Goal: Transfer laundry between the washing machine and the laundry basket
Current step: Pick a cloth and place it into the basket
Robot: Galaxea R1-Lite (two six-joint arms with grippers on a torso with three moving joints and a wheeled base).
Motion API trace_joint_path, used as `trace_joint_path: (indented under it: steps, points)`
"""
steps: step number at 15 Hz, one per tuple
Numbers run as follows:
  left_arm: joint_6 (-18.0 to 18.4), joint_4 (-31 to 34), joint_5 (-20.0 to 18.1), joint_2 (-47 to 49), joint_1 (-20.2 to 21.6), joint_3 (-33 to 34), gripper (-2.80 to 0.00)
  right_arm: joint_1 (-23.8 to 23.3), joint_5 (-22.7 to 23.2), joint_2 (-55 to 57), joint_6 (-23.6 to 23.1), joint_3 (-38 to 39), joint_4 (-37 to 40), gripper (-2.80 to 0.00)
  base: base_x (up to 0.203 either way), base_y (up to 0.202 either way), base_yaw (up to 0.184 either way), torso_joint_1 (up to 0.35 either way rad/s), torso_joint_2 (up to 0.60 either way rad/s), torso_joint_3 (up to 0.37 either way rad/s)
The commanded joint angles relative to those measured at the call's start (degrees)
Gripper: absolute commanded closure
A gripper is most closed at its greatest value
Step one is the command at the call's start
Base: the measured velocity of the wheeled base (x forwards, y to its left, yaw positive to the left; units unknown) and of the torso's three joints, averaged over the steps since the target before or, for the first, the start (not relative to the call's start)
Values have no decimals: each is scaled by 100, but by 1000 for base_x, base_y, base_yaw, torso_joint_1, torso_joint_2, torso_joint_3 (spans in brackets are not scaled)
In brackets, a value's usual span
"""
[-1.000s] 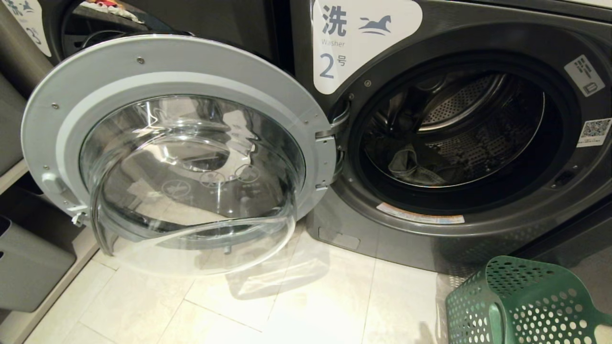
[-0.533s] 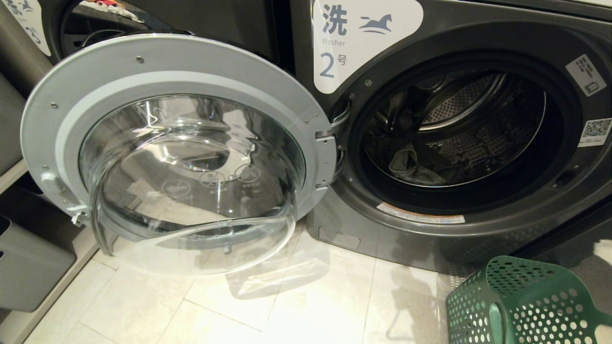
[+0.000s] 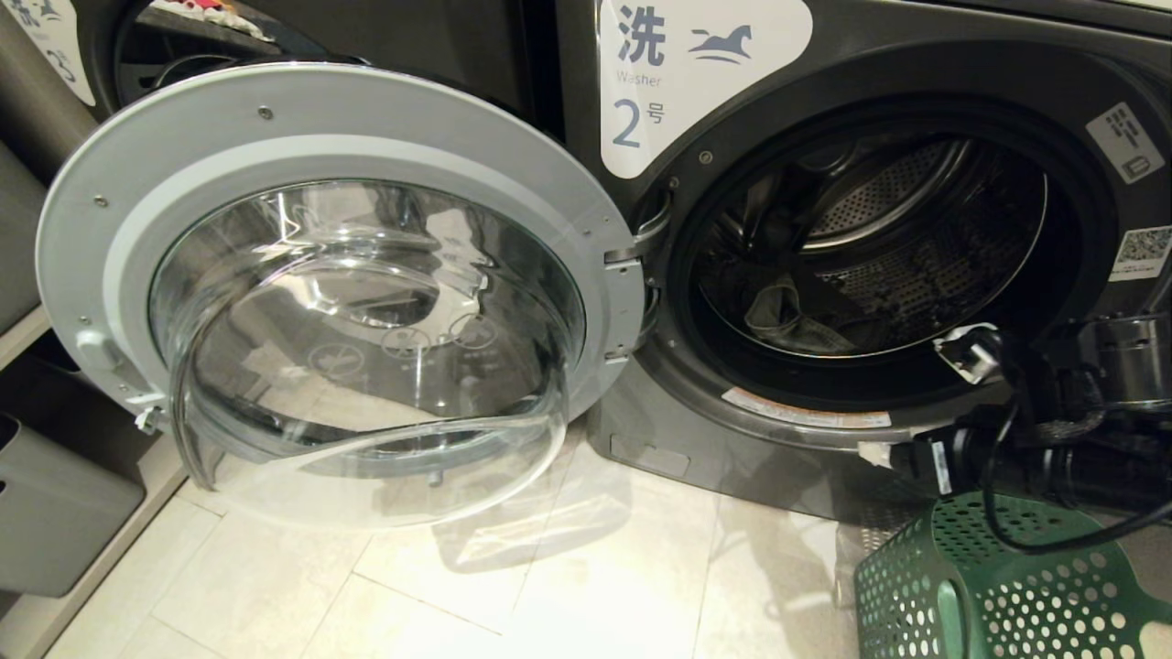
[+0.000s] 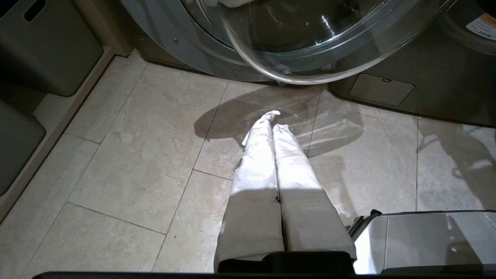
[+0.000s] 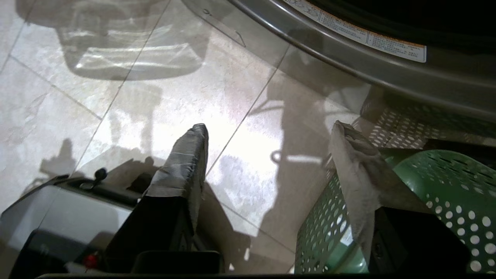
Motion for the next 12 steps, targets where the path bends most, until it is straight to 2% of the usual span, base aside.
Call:
trace_joint_path:
  steps: [1, 3, 4, 8, 12]
  points:
    - [1, 0, -1, -10, 2, 9, 0, 71, -211, 1370, 31, 67, -1470, -280, 0, 0, 0, 0, 0, 0]
    - [1, 0, -1, -10, 2, 9, 0, 101, -454, 2032, 57, -72, -2656, -280, 0, 0, 0, 0, 0, 0]
    - [1, 0, -1, -10, 2, 9, 0, 117, -590, 2184, 94, -325, -2848, -280, 0, 0, 0, 0, 0, 0]
    - [1, 0, -1, -10, 2, 9, 0, 297, -967, 2593, 534, -1634, -2895, -280, 0, 0, 0, 0, 0, 0]
    - [1, 0, -1, -10, 2, 9, 0, 431, -1227, 3251, 627, -2786, -2882, -280, 0, 0, 0, 0, 0, 0]
